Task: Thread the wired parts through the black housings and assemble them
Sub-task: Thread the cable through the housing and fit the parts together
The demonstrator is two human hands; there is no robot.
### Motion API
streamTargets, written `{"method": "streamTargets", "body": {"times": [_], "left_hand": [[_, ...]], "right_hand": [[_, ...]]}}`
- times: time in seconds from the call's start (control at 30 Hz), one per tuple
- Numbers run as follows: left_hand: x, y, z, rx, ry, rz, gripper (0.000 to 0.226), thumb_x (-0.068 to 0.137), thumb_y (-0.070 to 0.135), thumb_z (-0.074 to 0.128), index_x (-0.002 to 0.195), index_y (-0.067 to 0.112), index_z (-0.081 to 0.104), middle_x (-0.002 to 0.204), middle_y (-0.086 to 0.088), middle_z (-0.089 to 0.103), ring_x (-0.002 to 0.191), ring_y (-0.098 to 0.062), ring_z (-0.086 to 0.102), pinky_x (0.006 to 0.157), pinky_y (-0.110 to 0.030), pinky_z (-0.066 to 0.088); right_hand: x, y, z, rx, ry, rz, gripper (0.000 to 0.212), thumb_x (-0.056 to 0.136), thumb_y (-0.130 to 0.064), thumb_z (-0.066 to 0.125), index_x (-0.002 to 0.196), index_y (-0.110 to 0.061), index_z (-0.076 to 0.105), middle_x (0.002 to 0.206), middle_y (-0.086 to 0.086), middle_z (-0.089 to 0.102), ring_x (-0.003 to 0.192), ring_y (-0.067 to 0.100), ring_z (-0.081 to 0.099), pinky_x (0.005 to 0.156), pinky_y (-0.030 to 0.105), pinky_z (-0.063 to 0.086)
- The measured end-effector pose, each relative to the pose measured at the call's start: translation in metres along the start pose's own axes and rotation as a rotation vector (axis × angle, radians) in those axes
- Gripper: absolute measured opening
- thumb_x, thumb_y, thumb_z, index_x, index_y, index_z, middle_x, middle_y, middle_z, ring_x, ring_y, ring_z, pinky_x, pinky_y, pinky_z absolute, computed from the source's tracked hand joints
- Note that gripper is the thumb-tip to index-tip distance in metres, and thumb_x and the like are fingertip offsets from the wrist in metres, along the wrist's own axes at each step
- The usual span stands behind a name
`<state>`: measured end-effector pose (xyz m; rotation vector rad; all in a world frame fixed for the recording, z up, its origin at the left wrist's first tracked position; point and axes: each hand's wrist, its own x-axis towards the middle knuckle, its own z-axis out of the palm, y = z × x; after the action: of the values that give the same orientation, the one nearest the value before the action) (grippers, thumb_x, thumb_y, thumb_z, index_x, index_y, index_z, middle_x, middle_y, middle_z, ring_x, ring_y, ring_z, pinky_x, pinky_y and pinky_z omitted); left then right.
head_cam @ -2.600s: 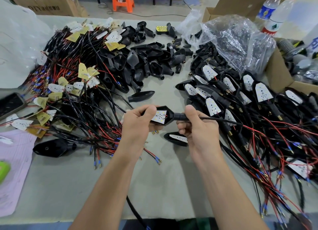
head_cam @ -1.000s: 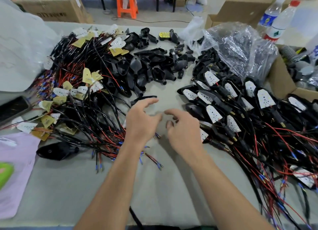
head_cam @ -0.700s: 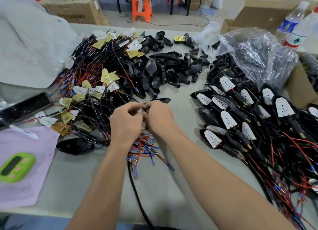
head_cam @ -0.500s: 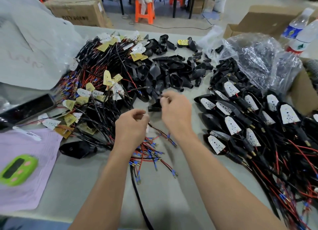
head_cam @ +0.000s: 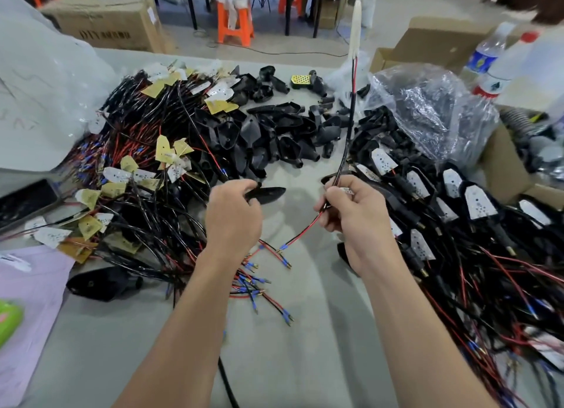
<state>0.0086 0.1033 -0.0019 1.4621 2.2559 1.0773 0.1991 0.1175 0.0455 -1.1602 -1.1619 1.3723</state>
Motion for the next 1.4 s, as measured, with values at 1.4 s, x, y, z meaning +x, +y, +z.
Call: {"method": "streamTargets", "body": {"times": [1.4], "left_hand": [[-0.087, 0.028, 0.005, -0.898, -0.018, -0.253, 0.034, 0.071, -0.011, 0.084, 0.085, 0.018, 0.075, 0.079, 0.004, 0.078, 0.077, -0.007, 0.074, 0.069, -0.013, 0.055]], "right_hand": [[-0.018, 0.023, -0.014, -0.096, 0.016, 0.124, 0.013, 0.09, -0.003, 0.07, 0.078, -0.001, 0.069, 0.06, 0.007, 0.065, 0.048, 0.012, 0.055, 0.049, 0.02, 0.044]]}}
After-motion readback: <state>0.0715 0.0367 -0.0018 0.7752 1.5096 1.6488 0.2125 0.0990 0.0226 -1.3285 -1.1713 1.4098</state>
